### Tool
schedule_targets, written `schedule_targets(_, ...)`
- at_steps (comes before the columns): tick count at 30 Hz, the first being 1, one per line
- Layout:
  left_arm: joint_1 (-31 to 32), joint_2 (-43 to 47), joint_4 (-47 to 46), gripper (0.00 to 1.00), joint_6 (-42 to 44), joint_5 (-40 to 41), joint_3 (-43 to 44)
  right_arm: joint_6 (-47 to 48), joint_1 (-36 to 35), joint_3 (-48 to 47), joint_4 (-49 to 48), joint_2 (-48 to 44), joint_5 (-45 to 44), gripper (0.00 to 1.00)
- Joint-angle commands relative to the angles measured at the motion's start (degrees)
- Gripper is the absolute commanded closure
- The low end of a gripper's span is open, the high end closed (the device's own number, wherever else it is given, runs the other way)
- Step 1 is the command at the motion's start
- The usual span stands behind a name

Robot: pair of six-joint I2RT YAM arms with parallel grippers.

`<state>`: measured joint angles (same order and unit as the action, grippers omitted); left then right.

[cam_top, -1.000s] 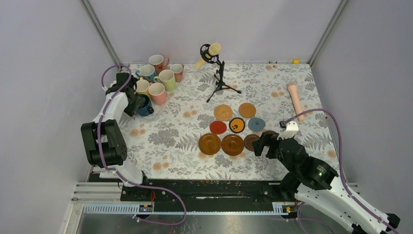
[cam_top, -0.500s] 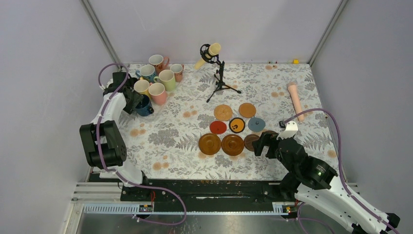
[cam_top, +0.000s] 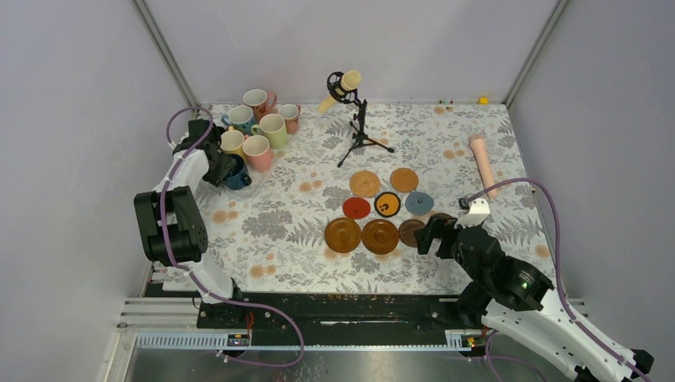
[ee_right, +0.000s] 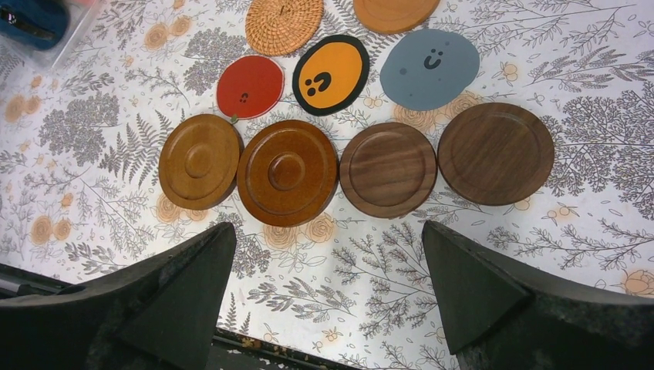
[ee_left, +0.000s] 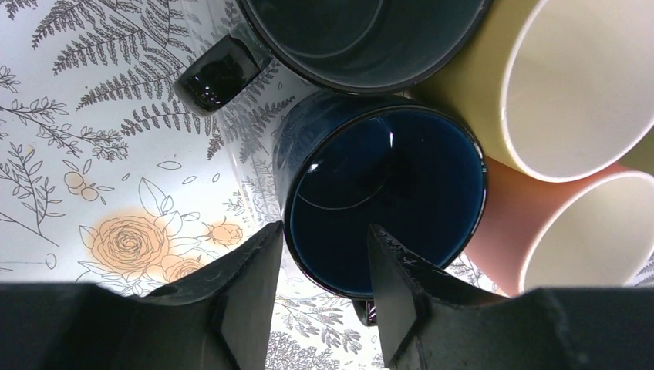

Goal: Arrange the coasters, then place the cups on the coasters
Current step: Pick up the cup at the center of the board.

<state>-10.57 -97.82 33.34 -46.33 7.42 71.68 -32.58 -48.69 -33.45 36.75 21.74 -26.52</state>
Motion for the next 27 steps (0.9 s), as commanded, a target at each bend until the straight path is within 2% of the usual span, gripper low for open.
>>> schedule_targets(1, -0.5, -0.15, -1.46, 0.57, 0.74, -0.37, 1.48, 1.2, 0.26, -1.11, 0.06, -0.44, -3.0, 0.01)
schedule_targets(7, -0.51, 1.59, -0.26, 0.65, 0.74, 0.95, 1.78, 1.12, 0.25, -0.55, -0.01, -0.92, -2.99, 0.01)
schedule_targets(15, -0.51, 2.11, 0.36, 0.7, 0.86, 0.49, 1.03, 0.86, 0.26, -0.69, 0.38, -1.38, -3.1, 0.01)
schedule_targets(22, -0.85, 0.3, 0.06, 0.67, 0.72, -0.84, 0.79, 0.19, 0.26, -0.58, 1.44, -3.17, -3.61, 0.01)
schedule_targets(24, -0.86, 0.16, -0.03, 0.71, 0.87, -1.54, 0.68, 0.15, 0.26, -0.73, 1.77, -3.72, -3.76, 0.01)
schedule_targets(27, -0.87, 1.27, 0.02, 0.86, 1.22, -0.77, 0.16, 0.3, 0.26, -0.77, 2.32, -4.3, -4.35, 0.01)
